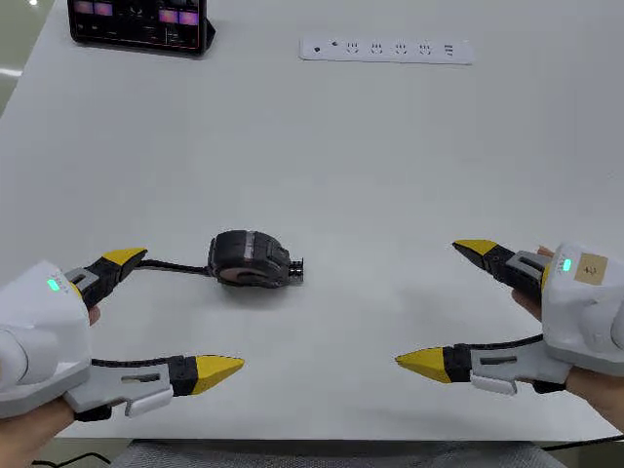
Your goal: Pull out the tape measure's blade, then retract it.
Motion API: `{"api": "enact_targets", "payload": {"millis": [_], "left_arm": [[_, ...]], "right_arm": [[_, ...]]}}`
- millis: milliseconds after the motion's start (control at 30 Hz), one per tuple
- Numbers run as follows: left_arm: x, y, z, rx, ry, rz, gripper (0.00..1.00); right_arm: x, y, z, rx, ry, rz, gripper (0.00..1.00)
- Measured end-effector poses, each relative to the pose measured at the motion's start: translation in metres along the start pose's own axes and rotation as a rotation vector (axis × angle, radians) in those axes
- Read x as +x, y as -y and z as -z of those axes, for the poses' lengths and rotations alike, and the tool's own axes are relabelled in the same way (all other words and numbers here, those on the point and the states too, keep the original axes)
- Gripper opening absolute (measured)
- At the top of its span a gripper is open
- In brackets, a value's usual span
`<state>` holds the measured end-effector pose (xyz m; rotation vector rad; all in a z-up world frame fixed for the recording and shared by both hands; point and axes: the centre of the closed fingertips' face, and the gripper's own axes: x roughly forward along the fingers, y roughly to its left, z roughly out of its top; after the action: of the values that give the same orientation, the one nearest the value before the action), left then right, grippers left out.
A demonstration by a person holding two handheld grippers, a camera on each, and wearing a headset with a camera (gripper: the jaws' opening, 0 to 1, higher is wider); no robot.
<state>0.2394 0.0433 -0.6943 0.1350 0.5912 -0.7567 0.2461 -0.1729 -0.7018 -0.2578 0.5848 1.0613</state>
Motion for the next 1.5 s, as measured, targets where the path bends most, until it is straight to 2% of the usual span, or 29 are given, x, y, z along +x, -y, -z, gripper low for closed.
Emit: {"api": "enact_targets", "payload": {"millis": [333, 733, 967, 1500], "left_arm": [[-0.002, 0.003, 0.003, 0.023, 0.001, 0.021, 0.99], [-0.005, 0.0, 0.003, 0.058, 0.008, 0.027, 0.99], [-0.009, -0.005, 0.002, 0.056, 0.019, 0.007, 0.99], [-0.009, -0.005, 0.002, 0.039, 0.021, 0.017, 0.99]], "right_arm": [[-0.004, 0.001, 0.01, 0.022, 0.002, 0.018, 0.92], [-0.01, 0.001, 0.015, 0.021, -0.012, 0.024, 0.93], [-0.014, 0.004, 0.017, 0.02, -0.018, 0.033, 0.93], [-0.019, 0.004, 0.022, 0.025, -0.033, 0.03, 0.93]]}}
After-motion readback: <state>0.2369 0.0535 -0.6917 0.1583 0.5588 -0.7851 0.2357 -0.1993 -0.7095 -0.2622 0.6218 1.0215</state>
